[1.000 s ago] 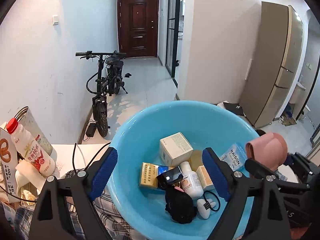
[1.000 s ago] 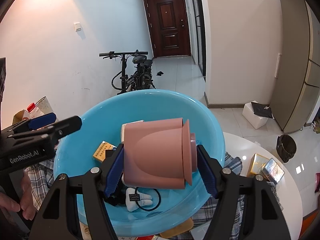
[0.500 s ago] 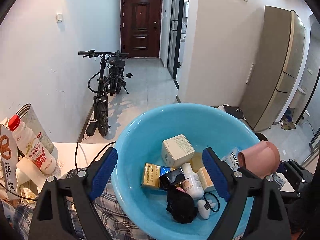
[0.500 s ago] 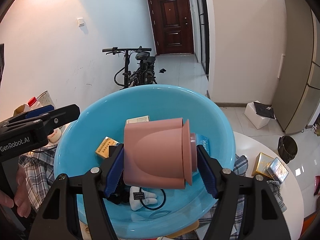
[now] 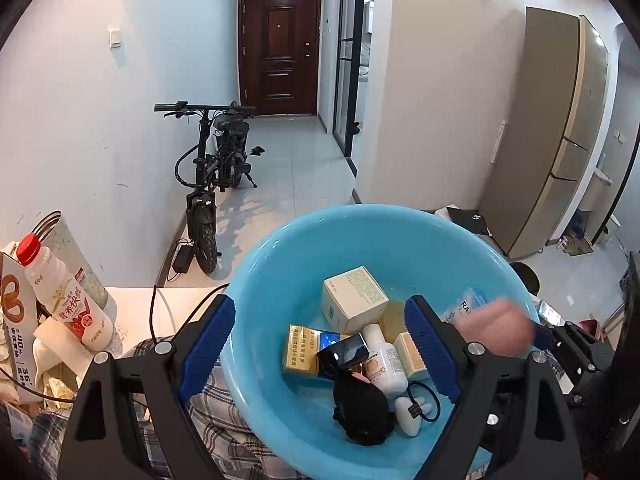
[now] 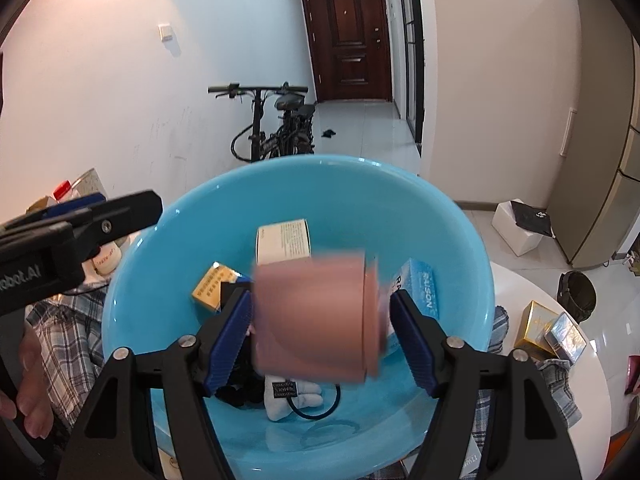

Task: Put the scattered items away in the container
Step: 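Lower the right tool into the basin and open it to release the pink cup, then withdraw both tools from the basin back toward the items on the shirt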

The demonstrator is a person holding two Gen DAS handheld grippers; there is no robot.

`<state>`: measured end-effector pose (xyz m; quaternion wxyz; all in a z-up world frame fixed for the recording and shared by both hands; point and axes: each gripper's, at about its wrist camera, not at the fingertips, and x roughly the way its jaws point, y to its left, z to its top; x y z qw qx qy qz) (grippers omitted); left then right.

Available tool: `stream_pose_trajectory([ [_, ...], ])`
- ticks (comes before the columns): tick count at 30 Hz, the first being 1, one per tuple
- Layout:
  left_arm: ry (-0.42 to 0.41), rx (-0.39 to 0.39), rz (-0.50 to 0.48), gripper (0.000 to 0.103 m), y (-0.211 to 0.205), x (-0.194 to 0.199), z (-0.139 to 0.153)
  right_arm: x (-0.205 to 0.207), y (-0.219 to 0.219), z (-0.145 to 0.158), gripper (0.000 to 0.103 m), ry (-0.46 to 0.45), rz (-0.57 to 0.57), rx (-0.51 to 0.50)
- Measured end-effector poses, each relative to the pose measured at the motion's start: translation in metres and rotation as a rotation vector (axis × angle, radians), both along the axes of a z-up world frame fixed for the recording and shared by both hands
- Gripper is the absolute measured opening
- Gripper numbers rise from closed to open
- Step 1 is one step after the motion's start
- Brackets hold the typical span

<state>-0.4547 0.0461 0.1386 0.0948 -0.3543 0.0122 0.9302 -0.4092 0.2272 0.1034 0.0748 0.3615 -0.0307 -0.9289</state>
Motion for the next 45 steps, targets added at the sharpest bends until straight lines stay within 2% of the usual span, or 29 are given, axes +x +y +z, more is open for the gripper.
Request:
stream_pose_trajectory([
  [1,0.000,0.002,0.002,0.089,0.000,0.000,0.000,0.001,0.000,0.002,0.090,0.011,-0.003,-0.001],
  [3,0.001,0.008,0.009,0.089,-0.001,0.001,0.002,0.005,0.001,0.008,0.095,0.041,-0.018,0.010],
  [7,0.002,0.017,0.016,0.089,-0.004,0.001,0.004,0.007,0.002,0.013,0.095,0.058,-0.032,0.027],
  [23,-0.003,-0.002,0.030,0.089,-0.009,0.000,0.007,0.002,0.003,0.007,0.095,0.026,-0.023,0.027],
  [28,-0.005,0.012,0.027,0.089,-0.012,0.003,0.005,0.004,0.003,0.008,0.095,0.019,-0.009,0.031],
  [32,-0.078,-0.065,0.003,0.089,-0.005,-0.003,-0.009,0.007,0.001,0.013,0.095,-0.008,0.030,0.063],
  [38,-0.081,-0.051,-0.020,0.089,-0.005,0.015,-0.006,0.024,0.001,0.027,0.095,-0.007,0.048,0.100],
  [45,-0.057,-0.118,-0.026,0.089,-0.003,0.044,0.004,0.053,0.002,0.033,0.095,-0.009,0.058,0.115],
])
